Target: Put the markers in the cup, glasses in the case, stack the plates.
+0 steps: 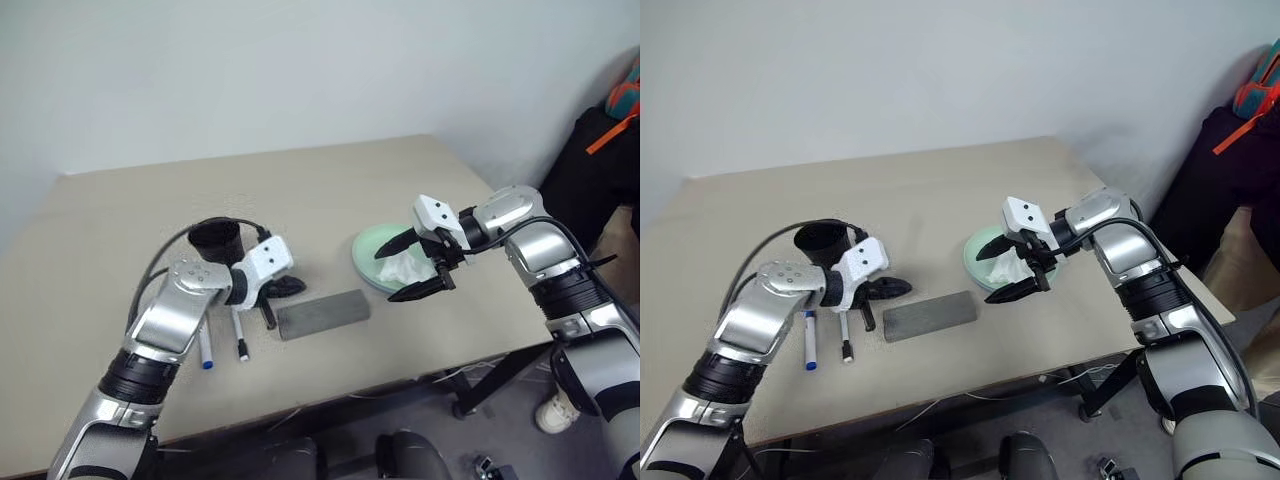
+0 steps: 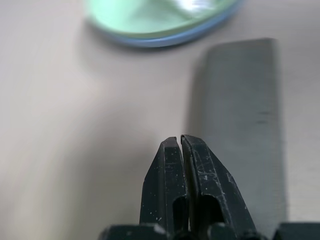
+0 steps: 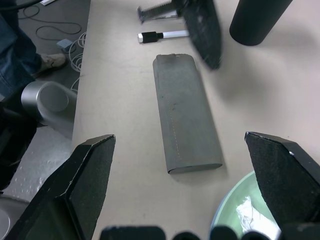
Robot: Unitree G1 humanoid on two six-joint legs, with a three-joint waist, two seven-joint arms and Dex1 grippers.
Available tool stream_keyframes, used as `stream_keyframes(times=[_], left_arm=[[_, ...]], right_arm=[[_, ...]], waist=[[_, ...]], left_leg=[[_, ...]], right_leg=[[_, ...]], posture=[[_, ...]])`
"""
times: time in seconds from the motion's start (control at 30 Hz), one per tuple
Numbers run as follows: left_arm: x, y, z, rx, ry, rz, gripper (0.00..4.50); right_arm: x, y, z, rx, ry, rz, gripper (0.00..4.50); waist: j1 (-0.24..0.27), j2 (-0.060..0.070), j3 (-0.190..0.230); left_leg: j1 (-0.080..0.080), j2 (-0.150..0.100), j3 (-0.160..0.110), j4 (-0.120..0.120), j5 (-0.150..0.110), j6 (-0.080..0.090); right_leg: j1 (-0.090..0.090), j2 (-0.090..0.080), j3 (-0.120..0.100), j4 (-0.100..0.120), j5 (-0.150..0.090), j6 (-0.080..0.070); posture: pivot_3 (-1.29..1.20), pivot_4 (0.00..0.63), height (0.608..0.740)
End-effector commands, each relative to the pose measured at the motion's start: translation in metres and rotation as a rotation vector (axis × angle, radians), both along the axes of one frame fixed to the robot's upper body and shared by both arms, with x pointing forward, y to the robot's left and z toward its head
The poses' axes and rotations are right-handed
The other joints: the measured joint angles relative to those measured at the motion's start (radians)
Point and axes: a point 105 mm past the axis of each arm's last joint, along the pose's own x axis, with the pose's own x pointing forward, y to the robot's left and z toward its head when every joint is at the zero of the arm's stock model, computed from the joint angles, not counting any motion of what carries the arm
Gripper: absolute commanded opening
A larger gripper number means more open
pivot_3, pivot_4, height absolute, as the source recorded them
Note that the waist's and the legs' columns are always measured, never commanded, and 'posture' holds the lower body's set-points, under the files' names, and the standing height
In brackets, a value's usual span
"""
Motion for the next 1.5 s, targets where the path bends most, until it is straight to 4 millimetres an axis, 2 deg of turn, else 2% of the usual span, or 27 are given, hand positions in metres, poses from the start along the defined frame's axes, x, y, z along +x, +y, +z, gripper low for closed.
stream_keyframes(times=[0.03, 0.07, 0.17, 0.3, 0.5, 0.63, 0.87, 1.03, 1.23, 1.43, 1.5], left_arm=[[-0.004, 0.011, 0.01, -0.017, -0.009, 0.165, 0.02], [-0.006, 0.013, 0.01, -0.04, 0.013, 0.224, 0.02], [-0.017, 0.013, 0.007, -0.074, 0.07, 0.32, 0.9], [-0.033, 0.017, 0.003, -0.051, 0.102, 0.471, 2.27], [-0.032, 0.032, 0.014, -0.073, 0.06, 0.703, 4.29], [-0.03, 0.042, 0.019, -0.043, 0.0, 0.78, 4.29], [-0.036, 0.055, 0.012, -0.063, -0.021, 0.915, 4.4], [-0.041, 0.051, 0.009, -0.088, -0.024, 0.941, 4.4], [-0.045, 0.041, -0.003, -0.23, 0.059, 0.987, 4.4], [-0.045, 0.054, -0.009, -0.223, 0.073, 1.079, 4.4], [-0.044, 0.064, -0.007, -0.169, 0.047, 1.108, 4.4]], right_arm=[[0.002, 0.003, 0.018, 0.03, -0.055, 0.018, 4.5], [0.001, 0.003, 0.018, 0.029, -0.05, 0.02, 4.5], [0.0, 0.002, 0.017, 0.024, -0.043, 0.027, 4.5], [0.0, 0.004, 0.017, 0.02, -0.034, 0.038, 4.5], [0.0, 0.005, 0.016, 0.011, -0.026, 0.054, 4.5], [-0.001, 0.007, 0.015, 0.006, -0.023, 0.064, 4.5], [0.0, 0.01, 0.014, 0.004, -0.019, 0.078, 4.5], [-0.001, 0.01, 0.013, 0.002, -0.016, 0.085, 4.5], [0.001, 0.011, 0.013, 0.006, -0.017, 0.085, 4.5], [0.0, 0.012, 0.012, 0.008, -0.015, 0.086, 4.5], [0.0, 0.013, 0.012, 0.008, -0.015, 0.086, 4.5]], waist=[[-0.002, 0.0, 0.0], [-0.002, 0.0, 0.0], [-0.001, 0.0, 0.0], [-0.001, -0.001, 0.0], [-0.001, -0.001, 0.0], [-0.001, -0.001, 0.0], [-0.001, -0.001, 0.0], [0.0, -0.002, 0.0], [-0.001, -0.003, 0.0], [-0.001, -0.003, 0.0], [-0.001, -0.003, 0.0]], left_leg=[[0.0, 0.0, 0.0, 0.0, 0.0, 0.0], [0.0, 0.0, 0.0, 0.0, 0.0, 0.0], [0.0, 0.0, 0.0, 0.0, 0.0, 0.001], [0.0, -0.001, -0.002, 0.0, 0.0, 0.0], [0.002, -0.002, -0.002, 0.0, 0.001, 0.0], [0.001, -0.002, -0.003, 0.0, 0.001, 0.0], [0.001, -0.002, -0.003, 0.0, 0.001, 0.0], [0.001, -0.002, -0.003, 0.0, 0.001, 0.0], [0.001, -0.002, -0.003, 0.0, 0.001, 0.0], [0.001, -0.003, -0.003, 0.0, 0.001, 0.0], [0.001, -0.003, -0.003, 0.0, 0.001, 0.0]], right_leg=[[0.0, 0.0, 0.0, 0.0, 0.0, 0.0], [0.0, 0.0, 0.001, 0.0, 0.0, 0.0], [0.0, 0.0, 0.001, 0.0, 0.0, 0.0], [0.001, 0.0, 0.001, 0.0, 0.0, 0.0], [0.002, 0.001, 0.001, 0.0, 0.0, 0.0], [0.002, 0.001, 0.001, 0.0, 0.0, 0.0], [0.002, 0.001, 0.002, 0.0, 0.0, 0.0], [0.002, 0.001, 0.002, 0.0, 0.0, 0.0], [0.003, 0.0, 0.002, -0.001, 0.0, 0.0], [0.003, 0.001, 0.002, 0.0, 0.0, 0.0], [0.003, 0.001, 0.002, 0.0, 0.0, 0.0]], posture=[[0.0, 0.0, 0.737], [0.0, 0.0, 0.737], [0.0, 0.0, 0.737], [0.0, 0.0, 0.737], [0.0, 0.0, 0.737], [0.0, 0.0, 0.737], [0.0, 0.0, 0.737], [0.0, 0.0, 0.737], [0.0, 0.0, 0.737], [0.0, 0.0, 0.737], [0.0, 0.0, 0.737]])
